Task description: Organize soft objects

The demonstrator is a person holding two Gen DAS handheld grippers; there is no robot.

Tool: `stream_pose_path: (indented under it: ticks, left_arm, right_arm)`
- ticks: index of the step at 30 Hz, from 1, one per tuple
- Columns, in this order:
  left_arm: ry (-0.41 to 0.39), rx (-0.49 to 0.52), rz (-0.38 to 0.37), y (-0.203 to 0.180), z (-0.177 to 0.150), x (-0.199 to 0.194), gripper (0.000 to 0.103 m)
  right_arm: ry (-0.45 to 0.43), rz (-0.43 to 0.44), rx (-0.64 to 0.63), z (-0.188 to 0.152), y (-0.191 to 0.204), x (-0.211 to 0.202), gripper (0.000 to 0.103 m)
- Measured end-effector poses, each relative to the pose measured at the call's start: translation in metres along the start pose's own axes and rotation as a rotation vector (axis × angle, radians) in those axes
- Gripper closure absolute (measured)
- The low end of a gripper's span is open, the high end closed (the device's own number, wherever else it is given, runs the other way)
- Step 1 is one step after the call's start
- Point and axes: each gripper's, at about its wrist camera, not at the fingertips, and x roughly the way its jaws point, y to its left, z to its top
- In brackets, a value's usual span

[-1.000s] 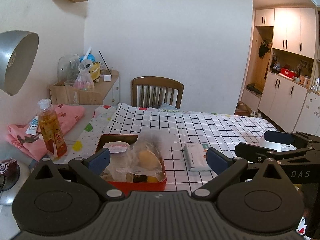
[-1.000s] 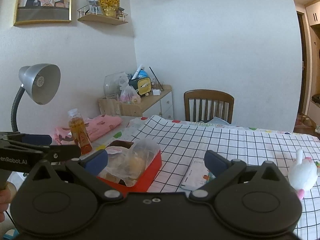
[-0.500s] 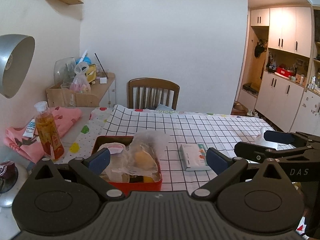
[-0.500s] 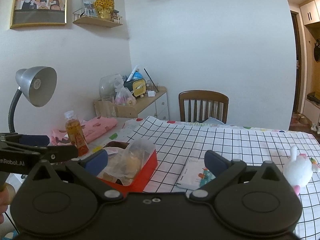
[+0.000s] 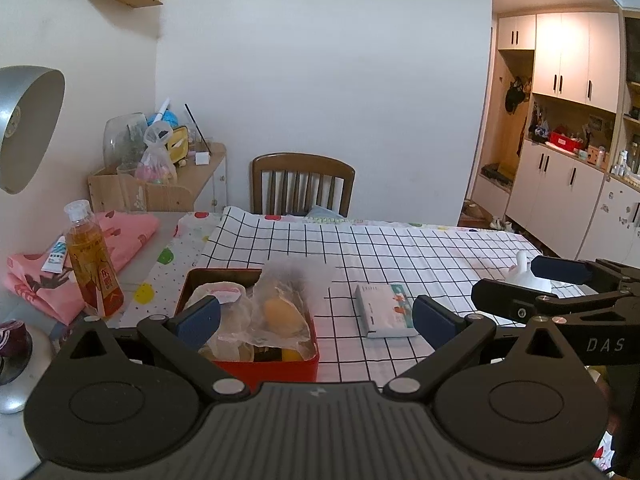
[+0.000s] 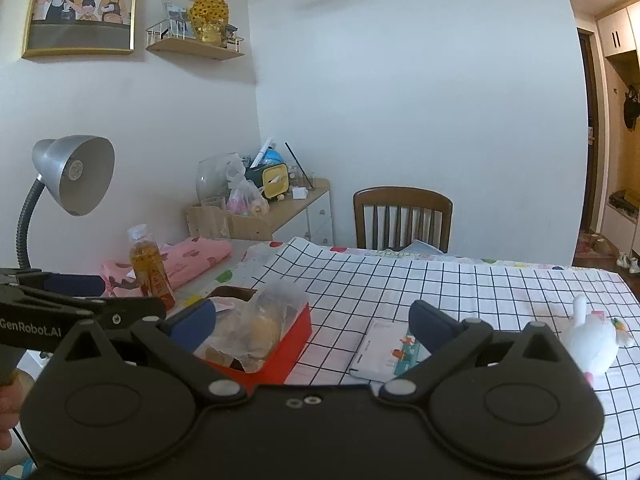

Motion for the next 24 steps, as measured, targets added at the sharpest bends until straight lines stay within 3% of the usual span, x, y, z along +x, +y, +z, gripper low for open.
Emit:
stream_pose_path:
  ticks: [24]
  left_arm:
    - [0.008,0.0,-0.011,0.0031,-0.0005,0.0023,0.0]
  right_arm:
    - [0.008,-0.012,0.018,-0.0017,0.0032,0.003,0.0]
